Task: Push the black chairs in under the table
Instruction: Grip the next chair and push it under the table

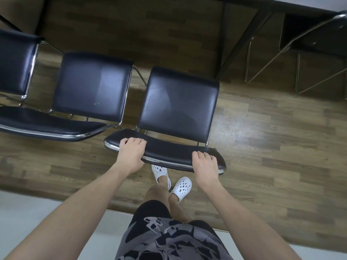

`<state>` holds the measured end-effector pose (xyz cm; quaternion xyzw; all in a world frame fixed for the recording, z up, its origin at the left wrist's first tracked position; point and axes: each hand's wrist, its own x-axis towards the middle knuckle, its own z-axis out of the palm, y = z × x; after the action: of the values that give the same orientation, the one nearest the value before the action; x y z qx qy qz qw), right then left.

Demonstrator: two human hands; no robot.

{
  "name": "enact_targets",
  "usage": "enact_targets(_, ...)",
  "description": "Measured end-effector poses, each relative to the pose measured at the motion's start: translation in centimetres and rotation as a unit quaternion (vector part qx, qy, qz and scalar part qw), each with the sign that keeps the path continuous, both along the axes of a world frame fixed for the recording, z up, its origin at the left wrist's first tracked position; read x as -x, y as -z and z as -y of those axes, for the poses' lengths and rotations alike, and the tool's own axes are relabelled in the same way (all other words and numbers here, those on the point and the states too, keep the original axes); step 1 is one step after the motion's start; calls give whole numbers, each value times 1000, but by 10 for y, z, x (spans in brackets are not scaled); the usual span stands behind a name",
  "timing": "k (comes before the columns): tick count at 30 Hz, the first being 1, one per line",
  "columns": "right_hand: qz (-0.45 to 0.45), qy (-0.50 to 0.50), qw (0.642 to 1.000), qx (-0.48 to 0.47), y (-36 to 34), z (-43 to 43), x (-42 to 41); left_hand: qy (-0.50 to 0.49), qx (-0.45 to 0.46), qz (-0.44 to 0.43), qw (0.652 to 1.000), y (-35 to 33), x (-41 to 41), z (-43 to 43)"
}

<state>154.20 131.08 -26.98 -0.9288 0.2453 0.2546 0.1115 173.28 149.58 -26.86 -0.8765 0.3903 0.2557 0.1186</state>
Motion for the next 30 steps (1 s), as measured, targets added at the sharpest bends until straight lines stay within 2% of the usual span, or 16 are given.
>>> enact_targets(17, -18, -9, 1000, 0, 0, 8, -4, -8, 10, 3, 1000, -1, -1, 6)
enact_targets(30, -12, -20, 1000, 20, -1, 52, -35, -14, 3, 0, 1000, 0, -26, 46)
